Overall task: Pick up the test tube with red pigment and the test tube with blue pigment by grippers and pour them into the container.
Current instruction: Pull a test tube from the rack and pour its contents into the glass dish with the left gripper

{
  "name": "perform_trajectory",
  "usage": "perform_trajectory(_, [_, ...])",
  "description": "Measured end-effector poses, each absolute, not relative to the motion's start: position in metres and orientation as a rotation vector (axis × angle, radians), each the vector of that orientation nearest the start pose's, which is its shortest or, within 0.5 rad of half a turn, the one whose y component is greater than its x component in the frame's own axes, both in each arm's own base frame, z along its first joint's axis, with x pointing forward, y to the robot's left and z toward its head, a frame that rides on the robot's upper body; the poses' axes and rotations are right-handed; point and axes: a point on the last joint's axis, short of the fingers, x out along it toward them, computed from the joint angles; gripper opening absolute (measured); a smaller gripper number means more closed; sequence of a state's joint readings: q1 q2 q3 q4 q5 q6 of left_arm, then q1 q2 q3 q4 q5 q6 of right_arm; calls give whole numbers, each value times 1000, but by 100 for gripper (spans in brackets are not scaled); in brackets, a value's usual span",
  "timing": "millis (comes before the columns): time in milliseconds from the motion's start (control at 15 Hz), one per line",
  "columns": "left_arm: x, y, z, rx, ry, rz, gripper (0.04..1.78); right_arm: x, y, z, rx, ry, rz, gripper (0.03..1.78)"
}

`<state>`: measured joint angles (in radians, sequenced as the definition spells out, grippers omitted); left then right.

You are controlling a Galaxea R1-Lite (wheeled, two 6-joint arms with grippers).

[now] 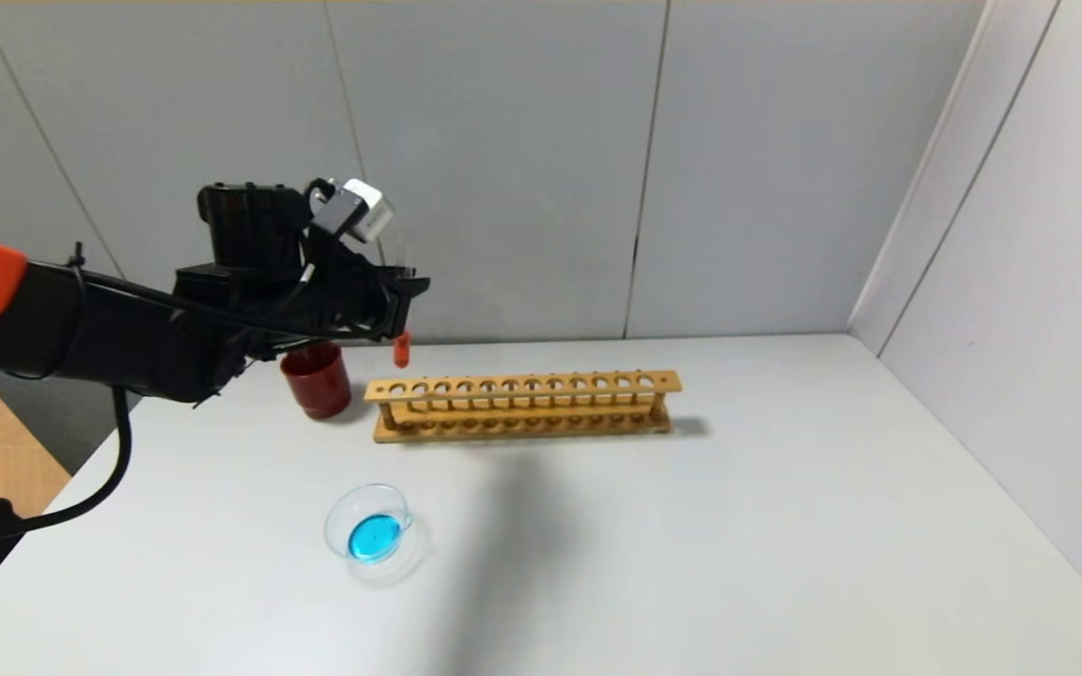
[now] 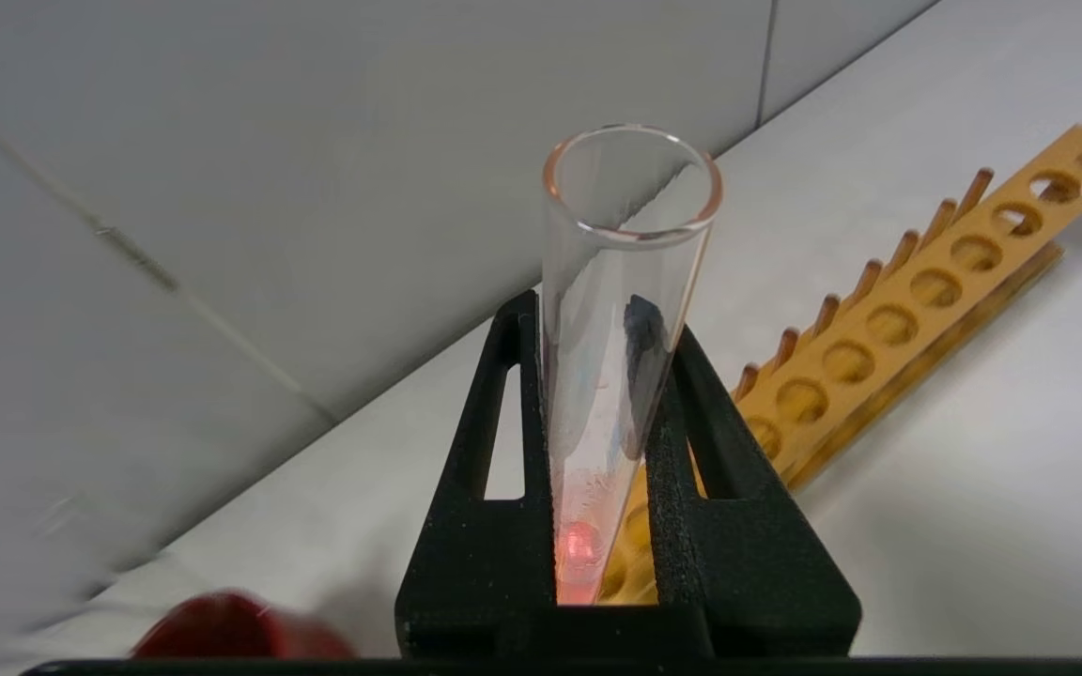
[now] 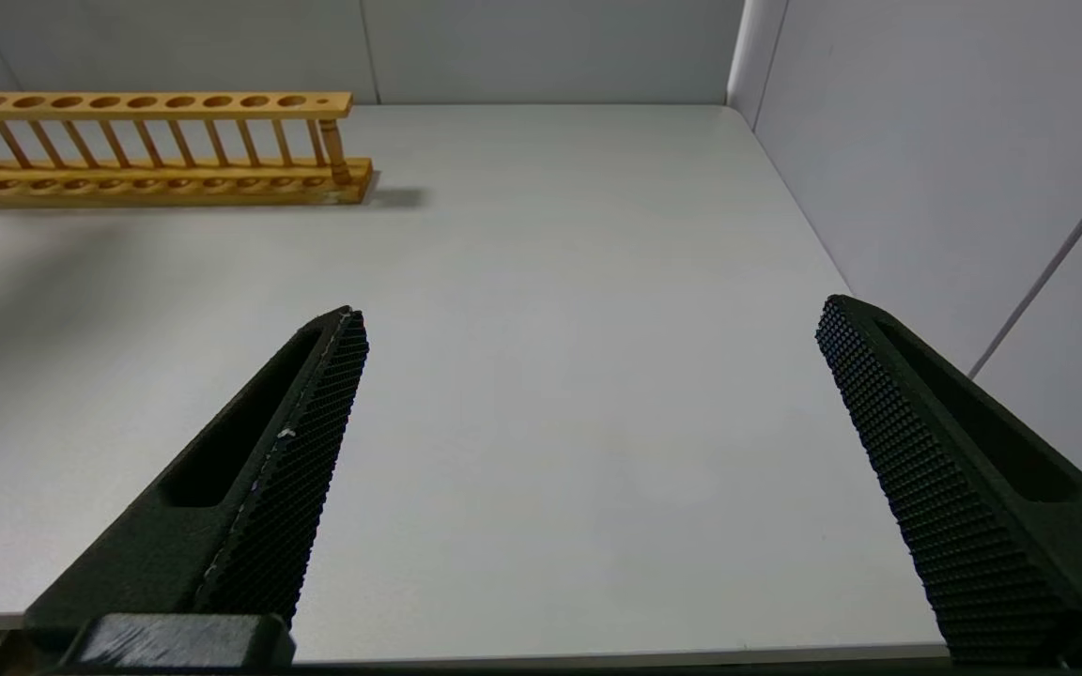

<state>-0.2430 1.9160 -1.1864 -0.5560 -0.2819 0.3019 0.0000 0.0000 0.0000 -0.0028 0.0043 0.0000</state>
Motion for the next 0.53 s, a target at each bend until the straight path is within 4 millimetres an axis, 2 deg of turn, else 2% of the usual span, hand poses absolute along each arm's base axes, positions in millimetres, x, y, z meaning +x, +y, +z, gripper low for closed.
perform_trajectory(267, [336,-75,220,405,82,-516,32,-23,0,76,0,-3,4,175])
perform_trajectory(533, [307,-59,226,486,71,-496,32,-23,0,76,0,-3,4,175])
